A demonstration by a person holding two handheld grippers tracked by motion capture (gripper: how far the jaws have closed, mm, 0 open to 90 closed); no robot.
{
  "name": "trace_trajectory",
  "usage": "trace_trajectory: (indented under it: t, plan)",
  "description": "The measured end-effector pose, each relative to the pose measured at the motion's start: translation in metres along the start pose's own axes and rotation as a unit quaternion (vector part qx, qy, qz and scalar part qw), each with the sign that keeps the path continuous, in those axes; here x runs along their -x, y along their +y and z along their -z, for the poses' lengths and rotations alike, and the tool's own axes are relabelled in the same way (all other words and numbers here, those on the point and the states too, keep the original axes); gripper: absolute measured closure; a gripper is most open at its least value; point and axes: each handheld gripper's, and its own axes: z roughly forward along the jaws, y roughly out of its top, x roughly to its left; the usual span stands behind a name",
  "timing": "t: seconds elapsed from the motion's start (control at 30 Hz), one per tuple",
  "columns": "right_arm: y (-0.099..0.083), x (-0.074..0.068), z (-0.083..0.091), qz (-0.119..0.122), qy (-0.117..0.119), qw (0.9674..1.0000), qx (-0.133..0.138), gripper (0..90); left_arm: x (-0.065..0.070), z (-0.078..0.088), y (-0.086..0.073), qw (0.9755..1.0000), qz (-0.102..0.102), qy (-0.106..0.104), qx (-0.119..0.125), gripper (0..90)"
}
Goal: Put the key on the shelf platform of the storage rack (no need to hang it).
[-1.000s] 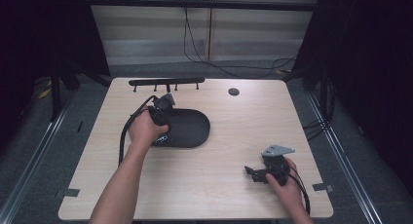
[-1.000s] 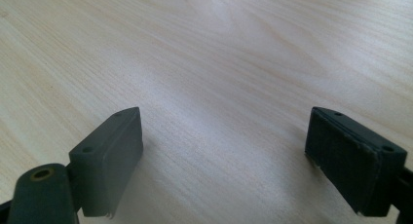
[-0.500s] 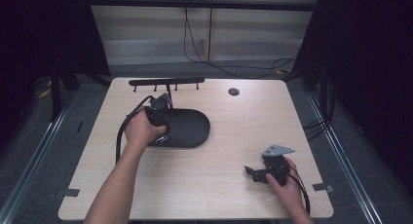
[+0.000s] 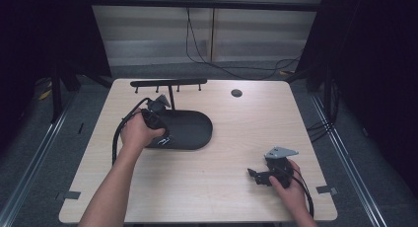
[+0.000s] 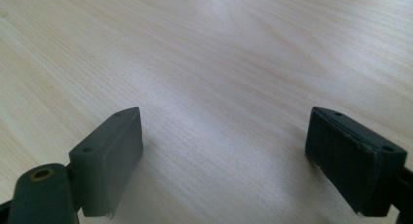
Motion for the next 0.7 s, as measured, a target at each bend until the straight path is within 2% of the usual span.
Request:
trace_trajectory:
  t: [0.7]
  plan:
    - [0.000,0.000,0.000,0.000,0.000,1.0000,0.000,13.4,-0.009,0.014,-0.021,0.9998,0.002,-0.012,0.018,30.7]
